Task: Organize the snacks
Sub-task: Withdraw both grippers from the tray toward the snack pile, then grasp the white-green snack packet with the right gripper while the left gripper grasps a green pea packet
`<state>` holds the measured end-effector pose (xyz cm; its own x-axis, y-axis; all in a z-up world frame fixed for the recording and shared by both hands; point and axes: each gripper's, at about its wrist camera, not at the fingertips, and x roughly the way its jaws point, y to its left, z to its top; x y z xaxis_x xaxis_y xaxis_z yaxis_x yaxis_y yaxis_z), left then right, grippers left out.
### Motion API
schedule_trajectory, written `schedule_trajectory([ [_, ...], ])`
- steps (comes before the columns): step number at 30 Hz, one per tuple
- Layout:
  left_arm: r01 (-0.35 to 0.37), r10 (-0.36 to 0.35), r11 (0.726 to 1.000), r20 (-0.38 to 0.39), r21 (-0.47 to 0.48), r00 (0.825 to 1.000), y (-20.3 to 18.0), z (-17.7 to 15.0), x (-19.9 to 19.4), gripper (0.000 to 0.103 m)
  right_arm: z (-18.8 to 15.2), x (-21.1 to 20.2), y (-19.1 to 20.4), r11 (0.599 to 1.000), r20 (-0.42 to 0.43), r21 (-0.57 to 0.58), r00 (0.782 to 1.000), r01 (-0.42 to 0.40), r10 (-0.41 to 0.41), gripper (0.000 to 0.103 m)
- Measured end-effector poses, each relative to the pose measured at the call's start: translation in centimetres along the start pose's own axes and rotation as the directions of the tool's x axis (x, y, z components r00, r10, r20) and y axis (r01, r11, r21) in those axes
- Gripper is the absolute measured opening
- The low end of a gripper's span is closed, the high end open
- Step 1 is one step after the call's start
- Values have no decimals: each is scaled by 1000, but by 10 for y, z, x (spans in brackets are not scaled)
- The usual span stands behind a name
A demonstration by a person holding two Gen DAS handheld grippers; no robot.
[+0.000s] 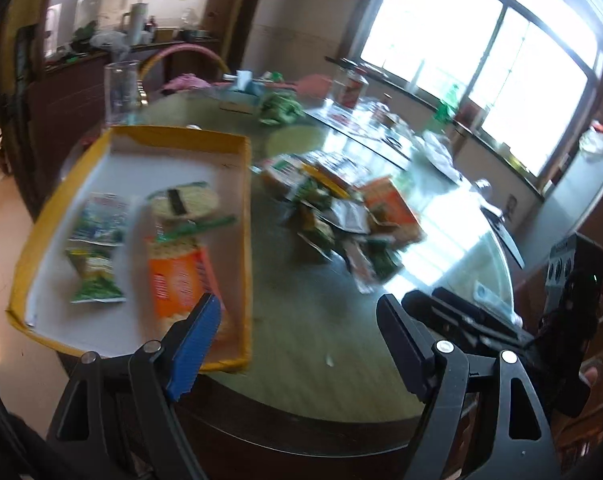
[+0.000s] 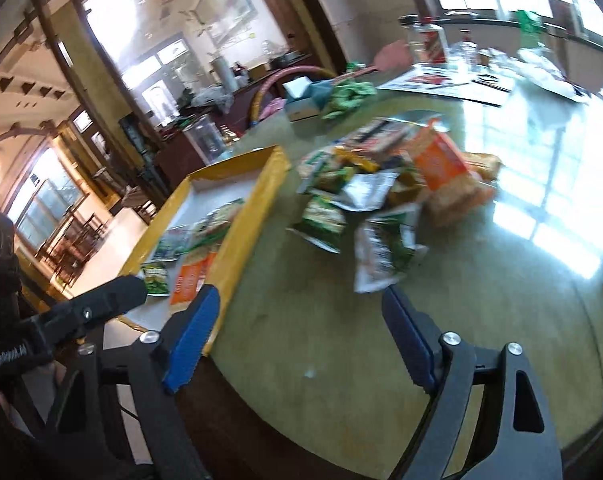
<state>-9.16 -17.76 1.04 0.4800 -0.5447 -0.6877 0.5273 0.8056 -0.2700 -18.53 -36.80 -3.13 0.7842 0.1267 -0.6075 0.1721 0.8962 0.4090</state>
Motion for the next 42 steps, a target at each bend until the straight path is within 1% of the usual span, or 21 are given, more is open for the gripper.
schedule_trajectory([
  [4,15,-14,999,-17,41,1000,-15,-4,5,80,0,-8,-26,998,3,55,1000,28,-28,79],
  [6,18,-17,999,-21,46,1000,-17,-5,7,80,4,-8,-36,996,1,82,1000,24,-24,78],
  [11,22,-22,999,-25,26,999,-14,-6,9,80,9,2,-47,993,-24,107,999,43,-41,66],
  [15,19,-18,1000,-35,12,999,-9,-6,12,80,19,22,-52,991,-67,134,998,18,-9,57],
  [20,28,-28,1000,-30,2,999,-4,-6,11,80,42,55,-55,989,-122,114,989,96,-82,56],
  [21,29,-29,1000,-34,2,999,-4,-6,11,80,46,60,-56,987,-131,114,987,110,-95,55],
  [23,32,-32,999,-30,-1,999,-3,-5,10,80,52,74,-63,980,-156,122,978,158,-138,49],
  [25,28,-28,1000,-23,1,999,-1,-5,10,80,50,81,-66,979,-184,135,975,153,-127,32],
  [26,23,-23,1000,-22,0,999,0,-5,10,80,47,84,-67,977,-197,135,970,167,-138,28],
  [27,21,-21,1000,-22,-3,1000,1,-5,11,80,43,84,-67,974,-199,138,968,180,-151,20],
  [28,21,-21,1000,-24,-5,999,2,-4,12,80,39,81,-67,973,-191,136,968,188,-161,15],
  [31,28,-29,999,-29,-21,999,4,-1,16,80,22,64,-69,972,-175,161,974,171,-142,15],
  [34,34,-34,999,-37,-11,999,2,2,23,80,2,44,-70,973,-150,161,978,168,-144,14],
  [37,40,-39,999,-56,17,998,-6,9,33,80,-15,23,-70,972,-133,141,976,189,-171,14],
  [40,46,-43,998,-61,42,997,-16,24,49,80,-24,7,-74,966,-133,115,967,233,-218,14],
  [42,42,-38,998,-63,55,997,-22,36,65,79,-27,0,-81,964,-129,126,967,236,-220,14],
])
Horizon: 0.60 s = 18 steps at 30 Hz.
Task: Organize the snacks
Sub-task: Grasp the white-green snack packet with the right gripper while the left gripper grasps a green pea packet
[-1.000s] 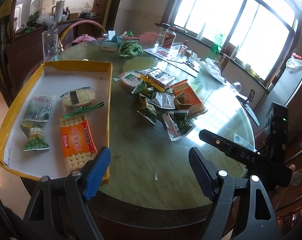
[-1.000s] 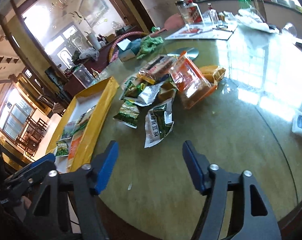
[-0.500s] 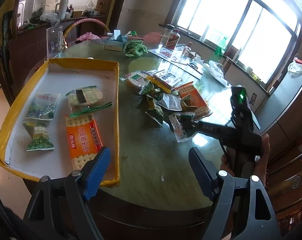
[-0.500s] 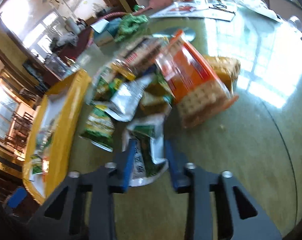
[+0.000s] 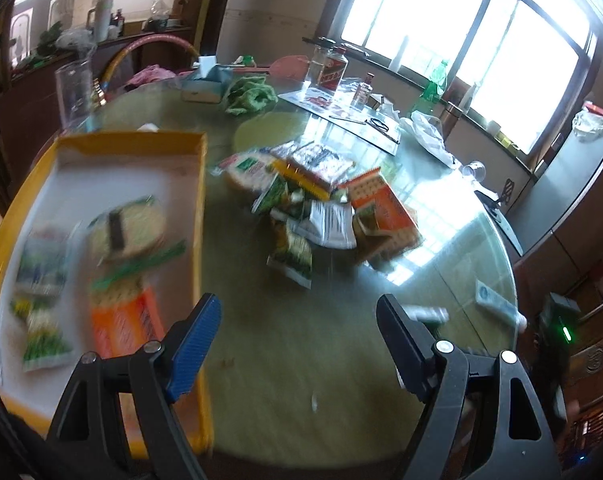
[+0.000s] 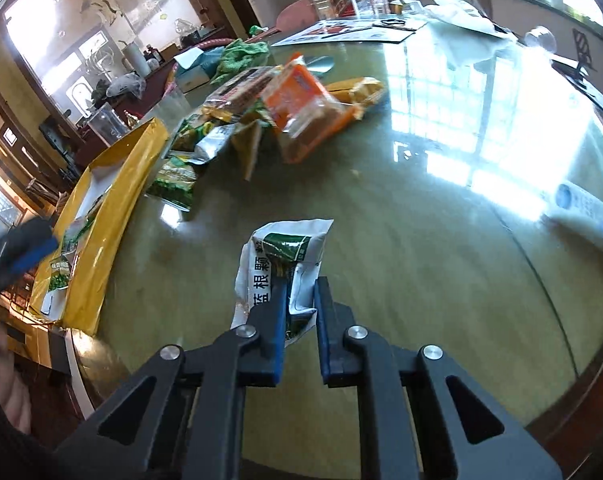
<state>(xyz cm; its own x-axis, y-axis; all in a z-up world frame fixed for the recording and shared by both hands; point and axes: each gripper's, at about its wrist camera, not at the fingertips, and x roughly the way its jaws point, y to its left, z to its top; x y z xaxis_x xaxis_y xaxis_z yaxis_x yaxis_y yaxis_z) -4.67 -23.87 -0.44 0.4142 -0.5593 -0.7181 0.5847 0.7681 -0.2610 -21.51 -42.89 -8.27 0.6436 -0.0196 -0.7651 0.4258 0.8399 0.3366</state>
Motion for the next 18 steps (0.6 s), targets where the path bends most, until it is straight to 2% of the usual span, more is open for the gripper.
schedule_trajectory([
  [3,-10,12,1000,-61,22,998,-5,23,35,78,0,-2,-9,999,5,39,1000,-19,19,14],
  [8,-50,52,999,-156,12,986,-4,46,87,56,0,0,-5,999,15,28,1000,-21,20,14],
  [9,-46,47,999,-188,8,981,-3,47,94,50,1,1,-4,999,17,27,1000,-17,17,14],
  [10,-44,43,999,-224,0,974,-3,46,100,40,0,0,-3,1000,17,27,1000,-11,11,14],
  [11,-54,55,998,-241,13,969,-5,45,105,38,0,1,-1,1000,16,22,1000,-3,3,14],
  [12,-70,76,997,-239,37,968,-5,43,107,36,0,1,0,1000,17,14,1000,4,-4,14],
  [13,-92,101,994,-231,52,968,-5,40,108,23,0,1,1,1000,19,14,1000,6,-6,14],
  [15,-80,84,996,-213,26,974,-1,34,101,19,0,1,0,1000,24,13,1000,4,-4,14],
  [18,-77,83,996,-167,42,983,-2,24,80,16,0,0,1,1000,24,8,1000,3,-3,14],
])
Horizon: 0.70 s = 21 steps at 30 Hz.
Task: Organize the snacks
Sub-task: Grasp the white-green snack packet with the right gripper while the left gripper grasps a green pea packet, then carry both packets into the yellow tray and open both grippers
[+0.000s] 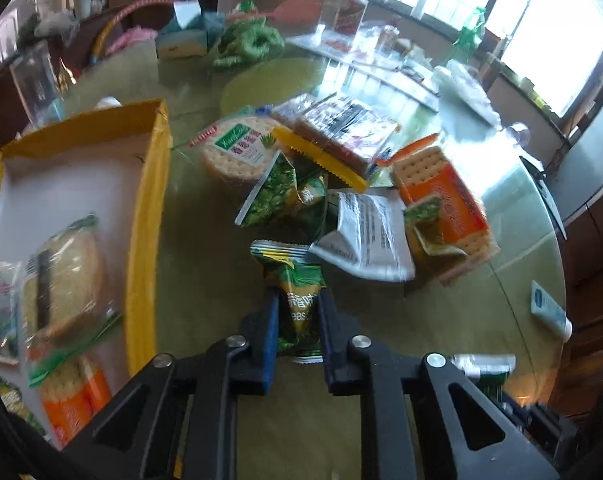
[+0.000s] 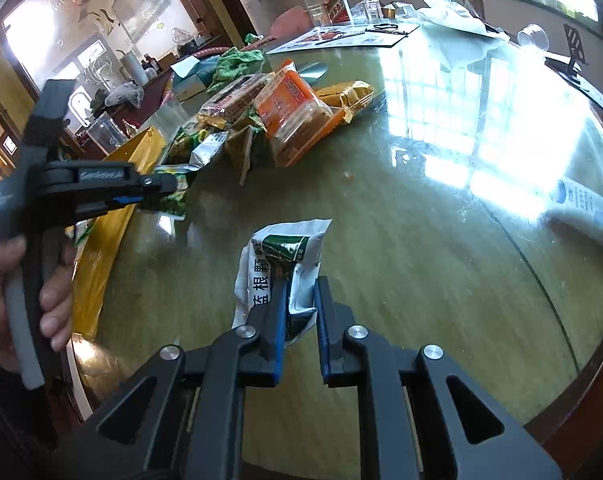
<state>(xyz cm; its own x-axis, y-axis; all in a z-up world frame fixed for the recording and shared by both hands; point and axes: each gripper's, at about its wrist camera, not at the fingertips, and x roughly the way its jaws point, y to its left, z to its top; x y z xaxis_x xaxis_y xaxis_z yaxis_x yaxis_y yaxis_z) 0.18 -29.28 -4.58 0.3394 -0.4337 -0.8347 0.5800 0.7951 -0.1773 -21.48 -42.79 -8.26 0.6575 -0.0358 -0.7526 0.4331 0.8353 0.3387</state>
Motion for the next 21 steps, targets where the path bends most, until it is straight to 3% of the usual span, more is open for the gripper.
schedule_trajectory([
  [9,180,-174,980,83,-84,981,20,-64,-59,13,-3,0,6,1000,12,-8,1000,1,-1,14],
  [13,244,-231,964,115,-111,966,27,-76,-82,12,-9,-1,17,998,18,1,997,-70,70,14],
  [21,247,-204,954,237,-171,950,80,-88,-139,11,-4,-25,96,966,71,-156,973,-204,217,13],
])
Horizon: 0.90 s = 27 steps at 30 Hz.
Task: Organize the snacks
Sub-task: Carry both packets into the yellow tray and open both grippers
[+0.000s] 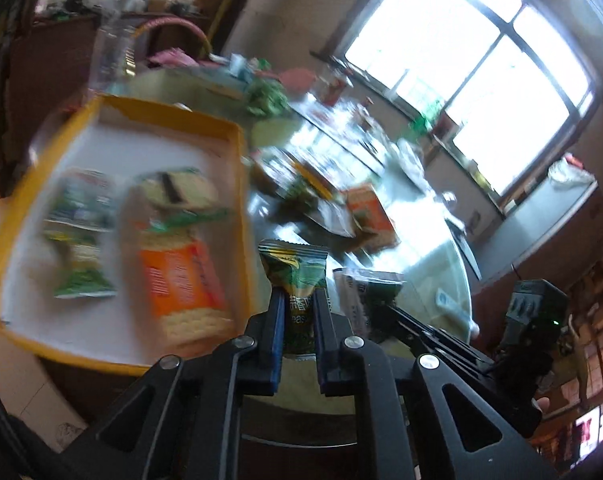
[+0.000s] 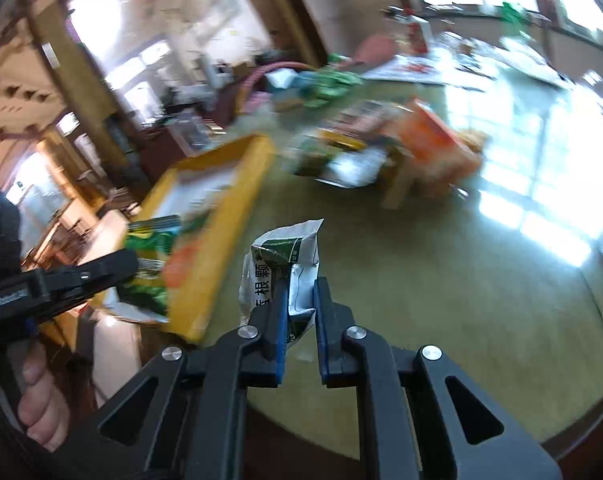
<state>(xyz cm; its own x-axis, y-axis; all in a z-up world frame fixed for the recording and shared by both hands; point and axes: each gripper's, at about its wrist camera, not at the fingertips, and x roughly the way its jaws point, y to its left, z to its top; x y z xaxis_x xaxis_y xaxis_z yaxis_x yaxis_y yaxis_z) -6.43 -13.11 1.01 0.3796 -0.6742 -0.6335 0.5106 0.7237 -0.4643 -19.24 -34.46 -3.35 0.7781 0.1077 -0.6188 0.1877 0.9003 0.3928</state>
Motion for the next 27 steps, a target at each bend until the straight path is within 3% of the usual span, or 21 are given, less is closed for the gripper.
schedule_trajectory([
  [7,-131,141,985,85,-112,986,66,8,-49,9,12,29,76,987,-42,-129,995,-94,89,13],
  [12,-225,241,956,65,-188,968,109,7,-55,9,13,66,111,974,-113,-178,987,-137,118,13],
  [18,-308,316,936,19,-167,949,127,7,-46,9,14,99,142,967,-170,-219,981,-130,94,13],
  [23,-405,405,910,-14,-92,914,126,5,-31,9,10,120,155,963,-191,-260,981,-71,21,13],
  [27,-422,420,904,-40,-69,906,129,2,-23,10,1,124,162,954,-198,-298,980,-42,-19,14],
])
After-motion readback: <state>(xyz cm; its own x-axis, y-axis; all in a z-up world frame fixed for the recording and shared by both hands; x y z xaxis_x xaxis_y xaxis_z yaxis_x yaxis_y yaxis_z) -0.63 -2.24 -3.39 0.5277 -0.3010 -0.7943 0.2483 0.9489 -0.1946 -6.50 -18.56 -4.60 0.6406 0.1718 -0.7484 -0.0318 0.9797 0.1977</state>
